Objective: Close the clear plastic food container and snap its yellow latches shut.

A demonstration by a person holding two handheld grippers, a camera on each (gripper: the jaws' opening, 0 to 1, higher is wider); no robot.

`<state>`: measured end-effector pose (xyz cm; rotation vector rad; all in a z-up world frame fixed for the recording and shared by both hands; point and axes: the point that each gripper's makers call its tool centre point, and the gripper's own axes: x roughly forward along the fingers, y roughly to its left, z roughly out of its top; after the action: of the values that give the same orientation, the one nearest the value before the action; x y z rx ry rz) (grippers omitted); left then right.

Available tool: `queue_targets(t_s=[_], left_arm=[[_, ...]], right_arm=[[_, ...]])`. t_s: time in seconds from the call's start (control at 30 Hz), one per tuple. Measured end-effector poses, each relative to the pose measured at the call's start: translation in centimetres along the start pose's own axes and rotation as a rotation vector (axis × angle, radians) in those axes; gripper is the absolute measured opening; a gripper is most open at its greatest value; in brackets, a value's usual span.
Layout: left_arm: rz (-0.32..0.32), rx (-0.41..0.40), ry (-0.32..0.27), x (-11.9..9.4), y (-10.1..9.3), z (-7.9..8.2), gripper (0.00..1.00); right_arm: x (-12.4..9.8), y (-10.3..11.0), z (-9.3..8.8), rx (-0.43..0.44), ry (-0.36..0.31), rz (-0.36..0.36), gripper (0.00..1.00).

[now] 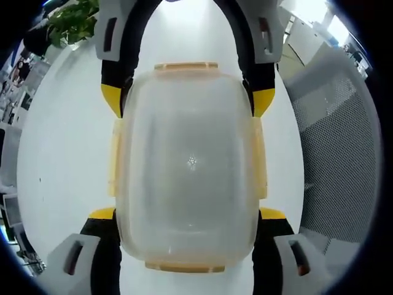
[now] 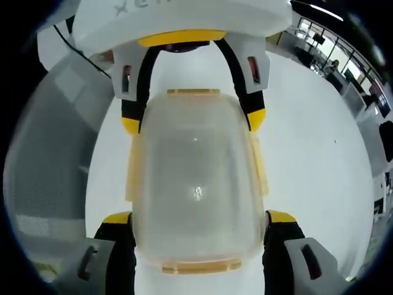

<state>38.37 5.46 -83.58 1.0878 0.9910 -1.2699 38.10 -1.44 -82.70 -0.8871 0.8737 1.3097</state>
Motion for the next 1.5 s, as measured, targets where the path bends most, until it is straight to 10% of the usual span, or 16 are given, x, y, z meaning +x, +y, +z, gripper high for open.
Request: queue_targets(t_s=[1.5], left_arm=[[0.0,-0.011,-0.074,-1.7,0.2,-6.6,0.9]], right_arm=[[2.9,0.1,6.6,-0.002,-0.042,-0.003,0.87]])
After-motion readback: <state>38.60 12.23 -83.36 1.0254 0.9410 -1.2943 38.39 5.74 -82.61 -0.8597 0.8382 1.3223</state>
